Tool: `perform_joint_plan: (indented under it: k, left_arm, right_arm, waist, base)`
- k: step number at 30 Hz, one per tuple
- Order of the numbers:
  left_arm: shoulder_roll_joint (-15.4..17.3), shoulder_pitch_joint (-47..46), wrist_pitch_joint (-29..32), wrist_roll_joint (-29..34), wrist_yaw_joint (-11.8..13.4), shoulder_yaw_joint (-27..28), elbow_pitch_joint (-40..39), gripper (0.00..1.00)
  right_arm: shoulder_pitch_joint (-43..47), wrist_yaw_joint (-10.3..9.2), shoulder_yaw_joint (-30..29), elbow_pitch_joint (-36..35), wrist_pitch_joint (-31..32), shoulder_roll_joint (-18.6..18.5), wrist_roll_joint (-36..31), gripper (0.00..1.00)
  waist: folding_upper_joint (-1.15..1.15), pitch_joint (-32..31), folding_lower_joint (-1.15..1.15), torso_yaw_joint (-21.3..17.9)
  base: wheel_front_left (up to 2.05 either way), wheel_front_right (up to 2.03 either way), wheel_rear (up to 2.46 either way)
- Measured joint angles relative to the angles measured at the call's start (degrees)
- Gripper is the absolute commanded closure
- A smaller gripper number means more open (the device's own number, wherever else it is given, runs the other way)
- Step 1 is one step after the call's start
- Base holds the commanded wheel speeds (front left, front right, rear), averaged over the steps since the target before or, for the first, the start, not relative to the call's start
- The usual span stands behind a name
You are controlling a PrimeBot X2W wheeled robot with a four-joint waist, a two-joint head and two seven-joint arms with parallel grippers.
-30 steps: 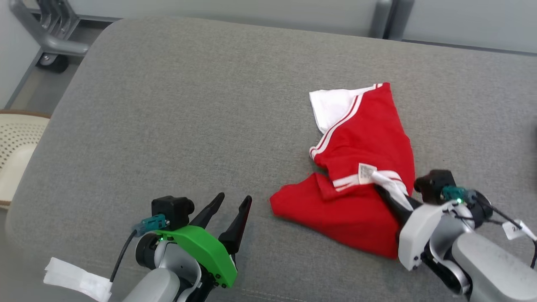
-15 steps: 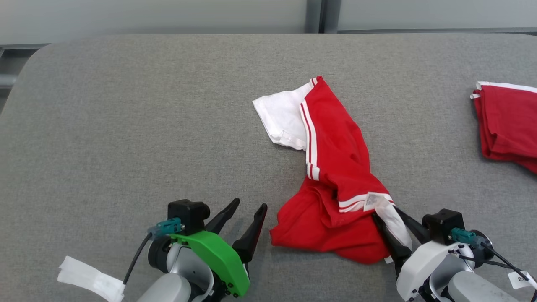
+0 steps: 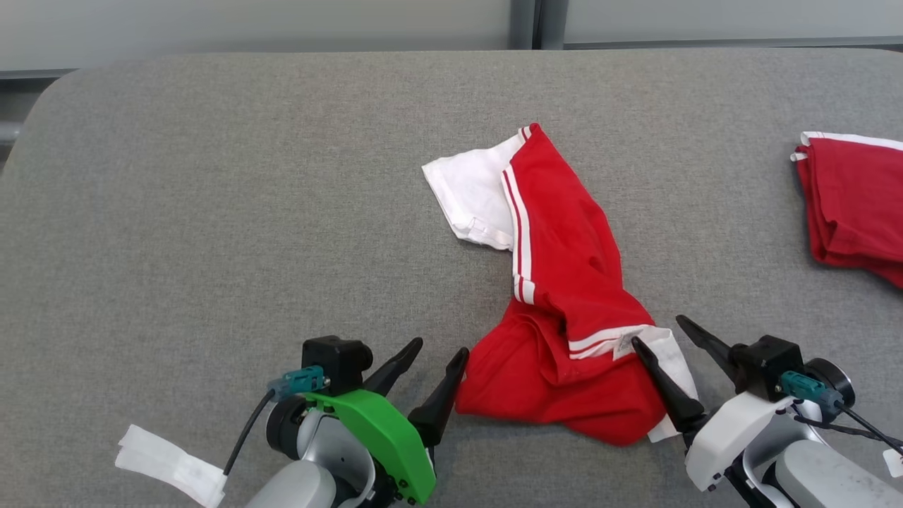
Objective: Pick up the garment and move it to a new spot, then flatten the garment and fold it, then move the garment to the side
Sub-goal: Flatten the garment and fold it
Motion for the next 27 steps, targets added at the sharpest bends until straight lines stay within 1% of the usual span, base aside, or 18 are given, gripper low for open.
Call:
perform_joint_plan:
  k: [5,9,14,23,27]
  left_arm:
    - [-0.2,0.0,0.1,0.0,0.0,0.0,-1.2,0.0]
    - [-0.4,0.0,0.1,0.0,0.0,0.0,-1.8,0.0]
    - [-0.2,0.0,0.1,0.0,0.0,0.4,-2.2,0.0]
    - [0.8,0.0,0.1,0.0,0.1,1.4,-3.8,0.0]
    - [0.8,0.0,0.3,0.2,0.1,1.3,-4.4,0.0]
  right_arm:
    - [-0.4,0.0,0.0,-1.8,0.3,-0.5,0.0,0.0]
    - [-0.3,0.0,-0.1,-2.2,1.2,-1.9,0.1,0.0]
    - [1.3,-0.01,0.3,-3.6,2.2,-2.2,0.4,0.0]
    - [3.5,-0.27,0.9,-5.7,4.1,-4.0,0.4,0.0]
    - [3.4,-0.41,0.0,-6.3,4.1,-4.1,0.4,0.0]
  waist:
    - [0.0,-0.3,0.0,0.9]
    - [0.0,-0.4,0.0,1.6]
    - [0.0,-0.4,0.0,1.8]
    - [0.0,0.1,0.0,0.2]
    - [0.0,0.6,0.0,-0.6]
  base:
    - [0.0,0.0,0.0]
    - [0.0,0.0,0.0]
    - [0.0,0.0,0.0]
    - [0.0,0.0,0.0]
    - [0.0,0.0,0.0]
